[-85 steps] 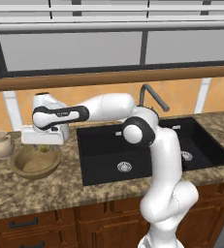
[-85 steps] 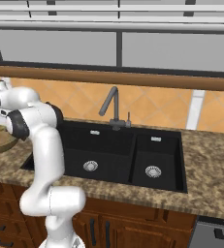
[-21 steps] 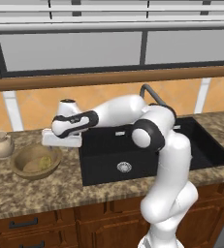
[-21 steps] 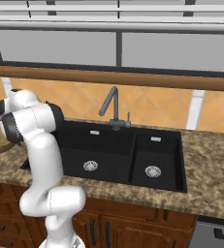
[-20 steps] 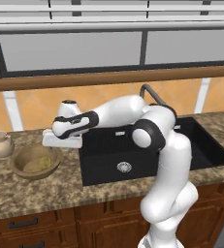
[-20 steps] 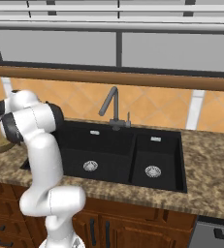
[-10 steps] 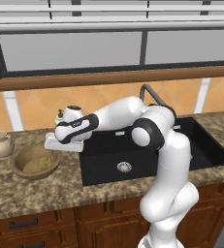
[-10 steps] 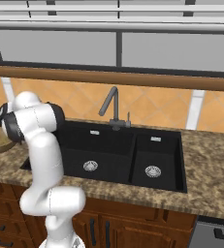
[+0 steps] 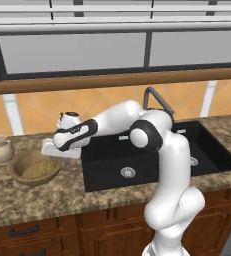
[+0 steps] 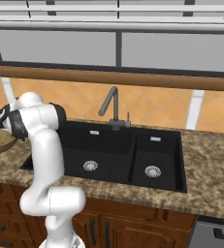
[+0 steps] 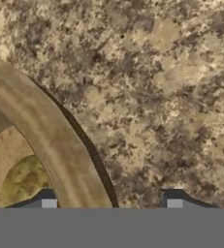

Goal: Pick the potato from the sink and place it in the bowl. Then pick the bowl and place it in the microwave. Then close the microwave door and press the start button.

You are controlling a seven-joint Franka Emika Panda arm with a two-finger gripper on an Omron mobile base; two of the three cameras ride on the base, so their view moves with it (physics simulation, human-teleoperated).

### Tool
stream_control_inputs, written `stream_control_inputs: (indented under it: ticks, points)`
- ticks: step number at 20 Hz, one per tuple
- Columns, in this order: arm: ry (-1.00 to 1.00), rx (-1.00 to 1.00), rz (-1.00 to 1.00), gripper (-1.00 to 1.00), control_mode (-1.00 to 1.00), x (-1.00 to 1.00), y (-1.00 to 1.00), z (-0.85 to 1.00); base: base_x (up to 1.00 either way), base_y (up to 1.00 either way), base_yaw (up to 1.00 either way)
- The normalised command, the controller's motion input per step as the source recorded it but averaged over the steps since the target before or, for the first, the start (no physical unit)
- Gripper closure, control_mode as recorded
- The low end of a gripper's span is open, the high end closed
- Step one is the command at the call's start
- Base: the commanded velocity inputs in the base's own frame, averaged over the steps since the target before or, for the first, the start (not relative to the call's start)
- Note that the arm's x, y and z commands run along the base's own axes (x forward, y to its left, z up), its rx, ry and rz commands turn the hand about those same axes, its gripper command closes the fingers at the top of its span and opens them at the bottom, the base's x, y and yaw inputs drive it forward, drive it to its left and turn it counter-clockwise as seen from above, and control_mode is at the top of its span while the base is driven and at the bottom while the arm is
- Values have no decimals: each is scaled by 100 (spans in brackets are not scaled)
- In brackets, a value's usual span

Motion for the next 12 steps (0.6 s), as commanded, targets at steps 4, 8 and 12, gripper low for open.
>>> stream_control_inputs:
  ticks: [4, 8, 12]
  points:
    - [0, 3, 0, 100, -100, 0, 8, -11, 0, 0, 0]
    - [0, 4, 0, 100, -100, -3, -2, -2, 0, 0, 0]
    - [-2, 6, 0, 100, -100, -31, -38, 32, 0, 0, 0]
